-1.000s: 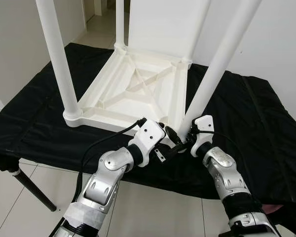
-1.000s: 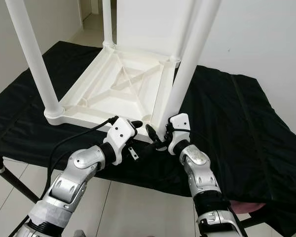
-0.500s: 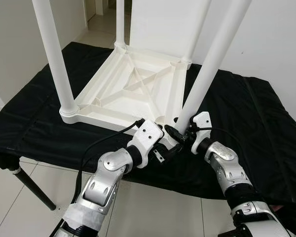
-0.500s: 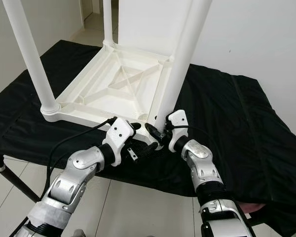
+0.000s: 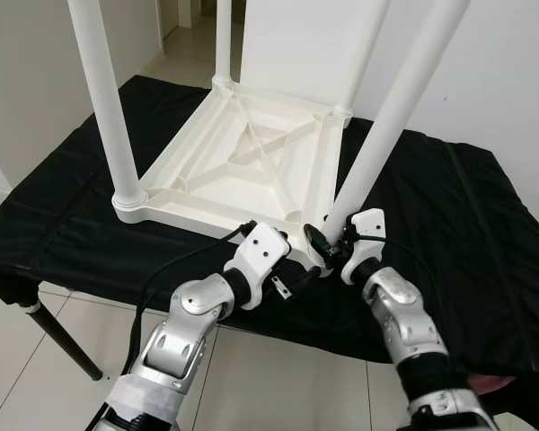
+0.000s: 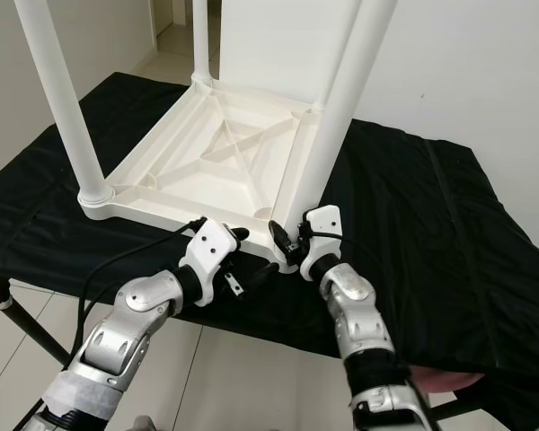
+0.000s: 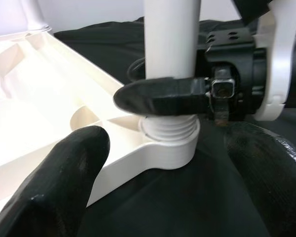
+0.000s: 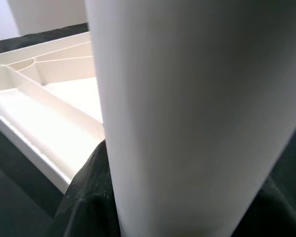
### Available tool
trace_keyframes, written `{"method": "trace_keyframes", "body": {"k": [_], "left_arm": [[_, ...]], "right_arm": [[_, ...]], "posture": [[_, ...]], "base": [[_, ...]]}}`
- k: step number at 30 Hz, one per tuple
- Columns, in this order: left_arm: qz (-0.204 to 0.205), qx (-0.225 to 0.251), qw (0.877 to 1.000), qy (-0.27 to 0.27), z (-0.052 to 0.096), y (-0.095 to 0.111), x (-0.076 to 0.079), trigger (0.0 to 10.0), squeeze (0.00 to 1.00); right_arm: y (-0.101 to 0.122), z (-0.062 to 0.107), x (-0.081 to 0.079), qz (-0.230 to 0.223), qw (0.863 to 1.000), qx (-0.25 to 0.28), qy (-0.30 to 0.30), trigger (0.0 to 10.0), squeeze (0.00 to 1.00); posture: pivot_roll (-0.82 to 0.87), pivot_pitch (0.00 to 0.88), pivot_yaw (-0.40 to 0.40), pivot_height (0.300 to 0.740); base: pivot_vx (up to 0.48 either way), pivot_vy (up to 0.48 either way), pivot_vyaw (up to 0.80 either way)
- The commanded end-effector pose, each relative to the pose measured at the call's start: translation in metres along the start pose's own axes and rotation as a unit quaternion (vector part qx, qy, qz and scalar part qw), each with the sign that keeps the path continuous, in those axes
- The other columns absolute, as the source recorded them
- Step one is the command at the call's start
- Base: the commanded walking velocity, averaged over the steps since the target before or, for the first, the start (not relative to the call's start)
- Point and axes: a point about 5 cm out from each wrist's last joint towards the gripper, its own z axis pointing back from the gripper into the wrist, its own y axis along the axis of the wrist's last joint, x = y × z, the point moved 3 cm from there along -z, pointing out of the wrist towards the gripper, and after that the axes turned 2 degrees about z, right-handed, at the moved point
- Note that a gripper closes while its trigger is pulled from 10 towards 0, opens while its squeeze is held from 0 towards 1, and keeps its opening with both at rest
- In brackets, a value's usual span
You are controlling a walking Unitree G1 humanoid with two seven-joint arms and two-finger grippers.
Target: Building children table
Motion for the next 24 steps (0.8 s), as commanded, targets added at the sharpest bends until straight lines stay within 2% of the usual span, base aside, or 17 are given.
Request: {"method": "trace_keyframes", "body": {"k": [1, 4, 8, 9, 16, 17, 18, 19, 20, 24], "left_arm": [[-0.004, 0.000, 0.999, 0.033, 0.001, -0.001, -0.006, 10.0, 0.00], [-0.007, 0.002, 0.999, 0.045, 0.003, 0.000, -0.010, 10.0, 0.00], [-0.009, 0.004, 0.999, 0.046, 0.001, 0.001, -0.010, 10.0, 0.00], [-0.008, 0.007, 0.999, 0.045, 0.000, 0.003, -0.009, 10.0, 0.00], [-0.007, 0.010, 0.999, 0.045, 0.000, 0.003, -0.007, 10.0, 0.00], [-0.008, 0.010, 0.999, 0.044, 0.000, 0.003, -0.007, 10.0, 0.00], [-0.008, 0.010, 0.999, 0.044, 0.000, 0.003, -0.007, 10.0, 0.00], [-0.008, 0.010, 0.999, 0.043, 0.000, 0.003, -0.006, 10.0, 0.00], [-0.010, 0.009, 0.999, 0.042, 0.000, 0.002, -0.005, 10.0, 0.00], [-0.012, 0.009, 0.999, 0.040, 0.001, 0.001, -0.004, 10.0, 0.00]], "right_arm": [[-0.012, 0.006, 0.004, -0.007, 0.998, -0.030, -0.057, 0.0, 0.00], [-0.015, 0.016, -0.001, 0.000, 0.989, -0.037, -0.140, 0.0, 0.00], [-0.018, 0.020, -0.004, 0.005, 0.986, -0.044, -0.160, 0.0, 0.00], [-0.020, 0.023, -0.003, 0.019, 0.984, -0.054, -0.171, 0.0, 0.00], [-0.025, 0.028, 0.001, 0.018, 0.980, -0.071, -0.185, 0.0, 0.00], [-0.026, 0.028, 0.002, 0.020, 0.980, -0.071, -0.185, 10.0, 0.00], [-0.026, 0.028, 0.002, 0.020, 0.980, -0.071, -0.185, 10.0, 0.00], [-0.025, 0.029, 0.003, 0.021, 0.980, -0.070, -0.187, 10.0, 0.29], [-0.023, 0.030, 0.003, 0.019, 0.981, -0.061, -0.183, 10.0, 1.00], [-0.020, 0.031, 0.005, 0.013, 0.983, -0.048, -0.175, 10.0, 1.00]], "posture": [[0.00, 0.000, -0.107, 0.740], [0.01, 0.000, -0.097, 0.740], [0.01, 0.000, -0.098, 0.740], [0.01, 0.000, -0.093, 0.740], [0.01, 0.000, -0.091, 0.740], [0.01, 0.000, -0.092, 0.740], [0.01, 0.000, -0.092, 0.740], [0.01, 0.000, -0.092, 0.740], [0.00, 0.000, -0.093, 0.740], [0.00, 0.000, -0.096, 0.740]], "base": [[0.000, 0.000, 0.00], [0.000, 0.000, 0.00], [0.000, 0.000, 0.00], [0.000, 0.000, 0.00], [0.000, 0.000, 0.00], [0.000, 0.000, 0.00], [0.000, 0.000, 0.00], [0.000, 0.000, 0.00], [0.000, 0.000, 0.00], [0.000, 0.000, 0.00]]}}
